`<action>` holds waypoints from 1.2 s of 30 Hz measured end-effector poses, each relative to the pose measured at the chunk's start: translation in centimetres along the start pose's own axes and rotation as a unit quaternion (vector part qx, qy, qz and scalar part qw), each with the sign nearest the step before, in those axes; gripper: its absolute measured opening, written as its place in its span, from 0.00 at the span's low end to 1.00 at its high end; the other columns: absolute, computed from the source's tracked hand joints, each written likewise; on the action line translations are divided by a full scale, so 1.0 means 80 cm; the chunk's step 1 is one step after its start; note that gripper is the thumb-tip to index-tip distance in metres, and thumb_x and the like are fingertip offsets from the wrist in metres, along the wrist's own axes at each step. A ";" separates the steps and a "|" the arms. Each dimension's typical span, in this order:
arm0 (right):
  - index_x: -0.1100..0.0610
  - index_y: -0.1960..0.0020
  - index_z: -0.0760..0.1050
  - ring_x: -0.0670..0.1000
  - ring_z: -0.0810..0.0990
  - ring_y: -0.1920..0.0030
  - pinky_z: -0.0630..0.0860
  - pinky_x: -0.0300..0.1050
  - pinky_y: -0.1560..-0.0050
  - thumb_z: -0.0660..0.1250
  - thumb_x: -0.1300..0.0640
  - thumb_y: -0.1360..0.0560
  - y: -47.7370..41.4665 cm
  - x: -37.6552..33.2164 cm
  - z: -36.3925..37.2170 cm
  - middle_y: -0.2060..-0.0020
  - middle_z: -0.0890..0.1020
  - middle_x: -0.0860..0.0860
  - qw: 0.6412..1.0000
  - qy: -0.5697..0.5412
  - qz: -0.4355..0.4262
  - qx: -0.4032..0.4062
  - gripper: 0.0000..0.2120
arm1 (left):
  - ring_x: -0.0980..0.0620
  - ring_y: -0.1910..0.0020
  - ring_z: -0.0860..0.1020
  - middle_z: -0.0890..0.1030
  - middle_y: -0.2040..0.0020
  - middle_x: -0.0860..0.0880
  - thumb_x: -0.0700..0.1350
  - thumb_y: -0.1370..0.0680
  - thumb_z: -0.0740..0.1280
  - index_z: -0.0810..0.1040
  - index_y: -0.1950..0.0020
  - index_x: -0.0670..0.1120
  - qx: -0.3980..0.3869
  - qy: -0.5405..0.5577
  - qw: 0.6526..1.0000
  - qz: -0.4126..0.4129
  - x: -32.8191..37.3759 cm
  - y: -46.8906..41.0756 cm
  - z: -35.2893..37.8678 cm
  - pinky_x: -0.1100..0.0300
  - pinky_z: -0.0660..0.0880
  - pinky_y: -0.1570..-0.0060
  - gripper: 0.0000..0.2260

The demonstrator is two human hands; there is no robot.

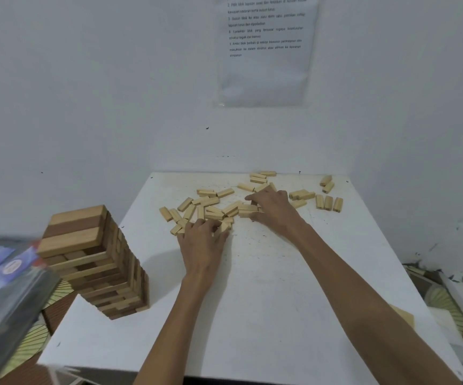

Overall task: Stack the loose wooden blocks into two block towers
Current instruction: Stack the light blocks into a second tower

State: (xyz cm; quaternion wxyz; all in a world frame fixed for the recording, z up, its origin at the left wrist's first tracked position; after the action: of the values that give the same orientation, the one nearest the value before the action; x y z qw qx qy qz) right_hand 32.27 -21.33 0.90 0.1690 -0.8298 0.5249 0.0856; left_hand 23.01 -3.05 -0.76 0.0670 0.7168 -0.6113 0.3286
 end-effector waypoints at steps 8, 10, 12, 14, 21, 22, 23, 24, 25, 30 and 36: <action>0.53 0.36 0.80 0.53 0.70 0.32 0.62 0.54 0.37 0.72 0.53 0.23 0.038 -0.004 -0.012 0.35 0.77 0.49 0.998 0.010 0.013 0.058 0.16 | 0.48 0.42 0.77 0.83 0.43 0.53 0.53 0.21 0.72 0.84 0.41 0.51 -0.010 0.010 1.000 0.020 0.018 0.008 -0.002 0.48 0.67 0.42 0.11; 0.54 0.38 0.80 0.53 0.74 0.37 0.68 0.54 0.38 0.73 0.53 0.24 0.048 -0.001 -0.021 0.40 0.80 0.50 0.996 -0.036 0.037 0.072 0.15 | 0.48 0.46 0.79 0.83 0.46 0.52 0.52 0.22 0.73 0.85 0.41 0.50 -0.007 0.038 0.999 0.026 0.022 0.013 -0.003 0.48 0.72 0.42 0.11; 0.55 0.40 0.81 0.54 0.78 0.42 0.74 0.52 0.41 0.75 0.55 0.26 0.066 -0.002 -0.029 0.45 0.82 0.51 0.992 -0.076 0.062 0.076 0.15 | 0.50 0.50 0.79 0.83 0.49 0.51 0.50 0.22 0.74 0.85 0.41 0.48 -0.023 0.081 0.996 0.024 0.027 0.019 -0.005 0.52 0.75 0.47 0.12; 0.57 0.41 0.82 0.52 0.79 0.46 0.76 0.46 0.45 0.77 0.56 0.27 0.094 -0.005 -0.033 0.48 0.83 0.52 0.990 -0.093 0.089 0.065 0.16 | 0.51 0.52 0.79 0.83 0.51 0.51 0.49 0.23 0.75 0.86 0.42 0.47 -0.065 0.103 0.992 0.021 0.033 0.030 -0.001 0.56 0.75 0.51 0.12; 0.56 0.51 0.82 0.49 0.80 0.52 0.79 0.45 0.54 0.79 0.52 0.30 0.225 -0.008 -0.017 0.58 0.82 0.48 0.964 -0.144 0.222 -0.007 0.12 | 0.59 0.58 0.76 0.79 0.51 0.53 0.53 0.26 0.78 0.82 0.36 0.51 -0.144 0.107 0.982 0.051 0.041 0.106 0.010 0.63 0.72 0.53 0.20; 0.56 0.50 0.81 0.49 0.79 0.52 0.78 0.46 0.54 0.79 0.50 0.30 0.239 -0.008 -0.013 0.58 0.81 0.47 0.960 -0.153 0.233 -0.017 0.14 | 0.59 0.58 0.75 0.79 0.50 0.54 0.55 0.26 0.77 0.82 0.36 0.52 -0.151 0.104 0.981 0.058 0.042 0.112 0.010 0.63 0.70 0.54 0.20; 0.55 0.47 0.80 0.49 0.78 0.50 0.76 0.45 0.55 0.79 0.47 0.30 0.249 -0.009 -0.012 0.59 0.80 0.46 0.958 -0.157 0.237 -0.023 0.17 | 0.58 0.57 0.75 0.78 0.48 0.54 0.57 0.26 0.77 0.82 0.36 0.52 -0.161 0.098 0.980 0.064 0.044 0.118 0.009 0.64 0.70 0.53 0.21; 0.53 0.43 0.78 0.49 0.77 0.49 0.74 0.45 0.56 0.78 0.45 0.30 0.256 -0.009 -0.013 0.59 0.79 0.46 0.959 -0.154 0.235 -0.025 0.21 | 0.57 0.55 0.75 0.78 0.47 0.54 0.59 0.26 0.76 0.82 0.35 0.52 -0.170 0.091 0.979 0.069 0.045 0.122 0.008 0.63 0.71 0.52 0.22; 0.50 0.38 0.76 0.49 0.76 0.49 0.72 0.44 0.56 0.78 0.42 0.30 0.259 -0.009 -0.016 0.59 0.79 0.46 0.962 -0.145 0.229 -0.022 0.25 | 0.56 0.54 0.76 0.78 0.45 0.54 0.60 0.27 0.76 0.81 0.34 0.52 -0.179 0.085 0.977 0.076 0.047 0.126 0.008 0.61 0.73 0.50 0.24; 0.39 0.27 0.68 0.45 0.74 0.49 0.69 0.40 0.54 0.73 0.34 0.29 0.278 -0.007 -0.021 0.54 0.75 0.42 0.978 -0.113 0.165 -0.064 0.34 | 0.56 0.52 0.75 0.74 0.38 0.56 0.55 0.27 0.77 0.73 0.25 0.52 -0.243 0.069 0.961 0.112 0.048 0.144 0.011 0.63 0.71 0.48 0.32; 0.42 0.26 0.71 0.46 0.67 0.44 0.71 0.45 0.42 0.65 0.44 0.19 0.275 -0.036 -0.014 0.47 0.73 0.43 0.997 -0.059 0.039 -0.042 0.21 | 0.63 0.56 0.74 0.75 0.34 0.55 0.48 0.25 0.75 0.75 0.26 0.48 -0.261 0.085 0.951 0.140 0.059 0.148 0.012 0.67 0.70 0.51 0.27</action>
State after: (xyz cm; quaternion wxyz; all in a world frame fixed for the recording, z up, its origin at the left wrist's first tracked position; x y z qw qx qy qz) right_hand 11.19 -27.93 -1.32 0.1610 -0.8084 0.5423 0.1626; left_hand 12.67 -10.30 -2.49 0.2565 0.5508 -0.7622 0.2234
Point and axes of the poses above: each hand's wrist, its own y-axis away from the middle knuckle, its own z-axis out of the palm, x = y × z, the point moved 9 cm from there along -y, towards the middle knuckle
